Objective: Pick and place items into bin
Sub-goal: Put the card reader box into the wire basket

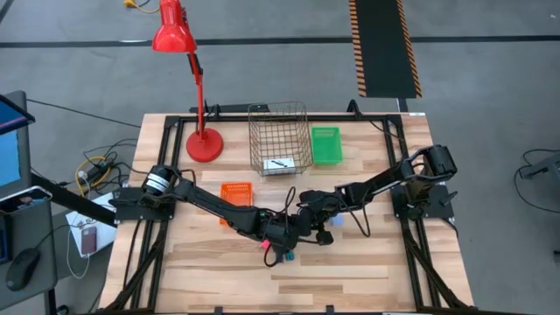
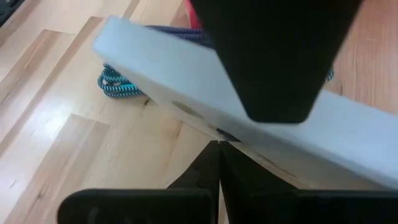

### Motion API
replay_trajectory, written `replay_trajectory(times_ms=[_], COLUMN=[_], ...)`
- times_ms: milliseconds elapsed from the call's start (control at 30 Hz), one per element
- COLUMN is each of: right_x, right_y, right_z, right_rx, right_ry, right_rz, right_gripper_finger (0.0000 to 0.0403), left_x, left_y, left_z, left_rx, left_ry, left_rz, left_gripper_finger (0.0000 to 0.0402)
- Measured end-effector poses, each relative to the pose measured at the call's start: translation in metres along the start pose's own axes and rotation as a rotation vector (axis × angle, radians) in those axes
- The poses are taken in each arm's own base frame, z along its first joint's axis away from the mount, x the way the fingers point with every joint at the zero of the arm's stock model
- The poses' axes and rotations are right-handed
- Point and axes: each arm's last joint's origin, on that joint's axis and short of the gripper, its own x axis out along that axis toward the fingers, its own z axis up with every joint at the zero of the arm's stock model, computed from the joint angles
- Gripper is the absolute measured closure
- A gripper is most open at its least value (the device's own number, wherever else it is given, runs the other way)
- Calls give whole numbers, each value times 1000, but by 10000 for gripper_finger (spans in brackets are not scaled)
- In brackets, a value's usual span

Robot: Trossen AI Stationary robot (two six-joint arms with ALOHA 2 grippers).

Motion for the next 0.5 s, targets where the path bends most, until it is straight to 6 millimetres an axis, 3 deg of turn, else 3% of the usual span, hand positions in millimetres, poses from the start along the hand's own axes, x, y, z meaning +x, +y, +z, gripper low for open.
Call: replay_trajectory(times_ms=[267, 500], right_x=[-7, -28], right_y=[6, 17], right_z=[11, 22], right_rx=[-24, -71], right_ry=[19, -2], right_rz=[-49, -120], right_gripper_finger=[403, 403], left_x=[-2, -2], left_y=[0, 2], left_z=[2, -1], left_rx=[5, -25], left_ry=[5, 26], left_rz=[2, 14], left_gripper_finger=[302, 302])
